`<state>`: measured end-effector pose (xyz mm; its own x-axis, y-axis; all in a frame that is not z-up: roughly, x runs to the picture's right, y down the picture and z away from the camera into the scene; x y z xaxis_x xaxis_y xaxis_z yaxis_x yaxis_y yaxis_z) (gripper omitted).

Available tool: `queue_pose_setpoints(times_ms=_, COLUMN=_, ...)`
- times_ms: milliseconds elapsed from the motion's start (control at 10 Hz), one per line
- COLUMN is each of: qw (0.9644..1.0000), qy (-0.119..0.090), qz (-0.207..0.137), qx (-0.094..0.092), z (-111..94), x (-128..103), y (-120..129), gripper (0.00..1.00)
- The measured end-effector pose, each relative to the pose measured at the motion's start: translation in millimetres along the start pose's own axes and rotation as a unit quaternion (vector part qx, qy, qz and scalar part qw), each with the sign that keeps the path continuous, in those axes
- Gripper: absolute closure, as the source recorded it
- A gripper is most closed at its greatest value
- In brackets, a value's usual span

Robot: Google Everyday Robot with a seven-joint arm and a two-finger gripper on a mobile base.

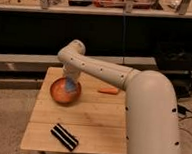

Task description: Place the white sponge in the ceramic bowl

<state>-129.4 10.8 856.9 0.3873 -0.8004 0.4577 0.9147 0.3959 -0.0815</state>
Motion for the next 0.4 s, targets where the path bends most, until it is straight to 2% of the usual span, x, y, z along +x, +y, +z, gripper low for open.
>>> queue_pose_setpoints(times_ms=100, qw=1.0, qy=0.002, qz=-0.002, qx=0.0, z=0.2, x=-0.1, y=-0.1, gripper=0.2)
queue_pose_setpoints(times_ms=400, qw=0.9999, qy=0.007, qz=-0.007, qx=0.003, z=0.2, x=-0.8, y=-2.4, gripper=0.2)
